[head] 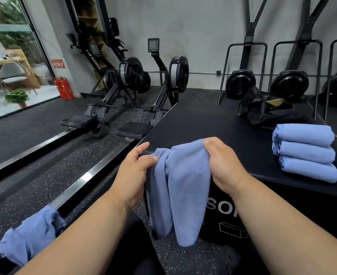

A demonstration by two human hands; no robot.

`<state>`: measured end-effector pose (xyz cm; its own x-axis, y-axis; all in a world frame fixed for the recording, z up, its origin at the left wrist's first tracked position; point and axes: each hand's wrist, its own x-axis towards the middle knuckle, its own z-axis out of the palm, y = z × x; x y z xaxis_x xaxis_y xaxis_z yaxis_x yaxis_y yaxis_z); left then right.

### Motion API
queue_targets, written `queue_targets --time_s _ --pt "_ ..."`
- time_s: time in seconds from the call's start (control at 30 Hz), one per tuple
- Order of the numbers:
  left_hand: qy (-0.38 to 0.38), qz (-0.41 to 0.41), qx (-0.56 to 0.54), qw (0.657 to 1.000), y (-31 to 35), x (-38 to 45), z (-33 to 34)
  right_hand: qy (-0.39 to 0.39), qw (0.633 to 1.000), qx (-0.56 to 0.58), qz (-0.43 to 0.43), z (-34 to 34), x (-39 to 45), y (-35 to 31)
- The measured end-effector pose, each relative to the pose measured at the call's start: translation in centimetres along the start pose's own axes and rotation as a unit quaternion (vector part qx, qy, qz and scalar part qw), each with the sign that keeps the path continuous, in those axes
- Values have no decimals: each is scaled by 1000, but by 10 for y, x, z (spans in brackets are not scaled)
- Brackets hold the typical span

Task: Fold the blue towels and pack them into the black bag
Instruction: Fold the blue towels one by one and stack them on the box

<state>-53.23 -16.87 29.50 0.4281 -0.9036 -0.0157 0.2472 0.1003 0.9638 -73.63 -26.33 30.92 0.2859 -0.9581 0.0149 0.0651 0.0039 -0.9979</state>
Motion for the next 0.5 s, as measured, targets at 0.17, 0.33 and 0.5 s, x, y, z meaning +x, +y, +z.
queue_targets --time_s 0.17,0.33,0.5 --pt "70 -3 -39 997 14 9 -27 104 994 32 -7 -12 15 1" --pt "56 -13 -20 998 18 14 -37 130 991 21 -15 -8 23 11" --pt "36 -27 -63 997 12 20 -40 119 993 13 6 -6 23 20"
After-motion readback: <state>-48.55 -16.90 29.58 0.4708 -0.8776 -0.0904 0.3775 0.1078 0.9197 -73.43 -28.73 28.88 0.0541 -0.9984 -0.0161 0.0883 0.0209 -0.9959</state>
